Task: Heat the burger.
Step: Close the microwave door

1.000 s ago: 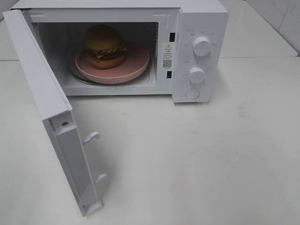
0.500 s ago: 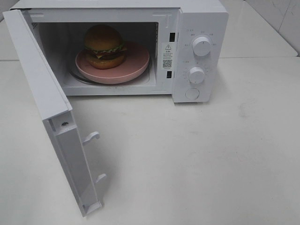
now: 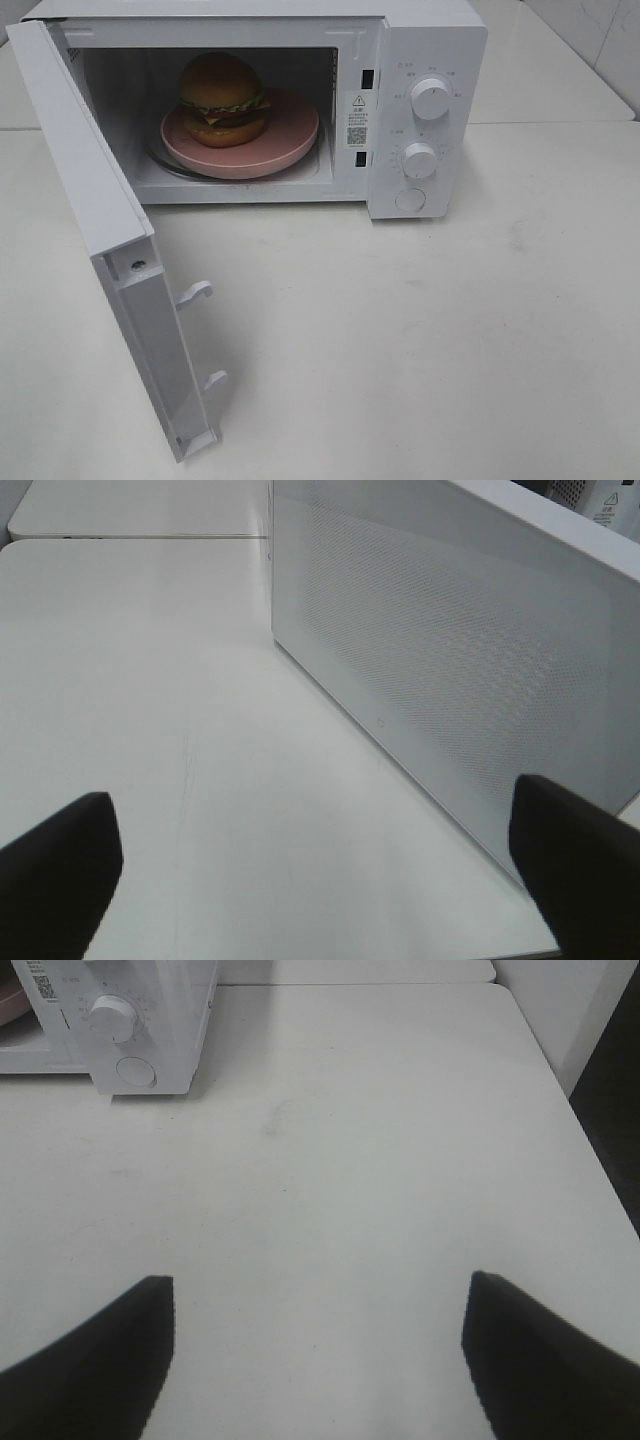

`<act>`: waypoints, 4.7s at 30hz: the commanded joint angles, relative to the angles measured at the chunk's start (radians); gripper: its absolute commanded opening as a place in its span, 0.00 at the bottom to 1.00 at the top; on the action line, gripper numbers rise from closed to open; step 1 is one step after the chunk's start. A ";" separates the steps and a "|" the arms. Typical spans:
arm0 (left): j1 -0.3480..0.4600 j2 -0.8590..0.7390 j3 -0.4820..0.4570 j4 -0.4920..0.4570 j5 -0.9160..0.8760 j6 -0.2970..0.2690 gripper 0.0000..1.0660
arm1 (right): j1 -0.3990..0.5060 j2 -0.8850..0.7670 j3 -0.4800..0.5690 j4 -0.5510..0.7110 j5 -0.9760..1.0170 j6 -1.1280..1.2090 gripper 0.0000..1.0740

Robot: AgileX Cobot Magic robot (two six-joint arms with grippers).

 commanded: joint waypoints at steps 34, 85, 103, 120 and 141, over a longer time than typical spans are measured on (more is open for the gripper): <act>-0.007 0.580 0.170 -0.012 -0.913 0.171 0.00 | -0.007 -0.027 0.000 0.003 0.000 -0.015 0.71; -0.354 1.234 0.294 0.397 -1.747 -0.237 0.00 | -0.007 -0.027 0.000 0.003 0.000 -0.015 0.71; -0.482 1.433 0.160 0.434 -1.832 -0.234 0.00 | -0.007 -0.027 0.000 0.003 0.000 -0.015 0.71; -0.621 1.652 -0.100 0.181 -1.831 -0.124 0.00 | -0.007 -0.027 0.000 0.003 0.000 -0.015 0.71; -0.727 1.879 -0.396 -0.166 -1.820 0.109 0.00 | -0.007 -0.027 0.000 0.003 0.000 -0.015 0.71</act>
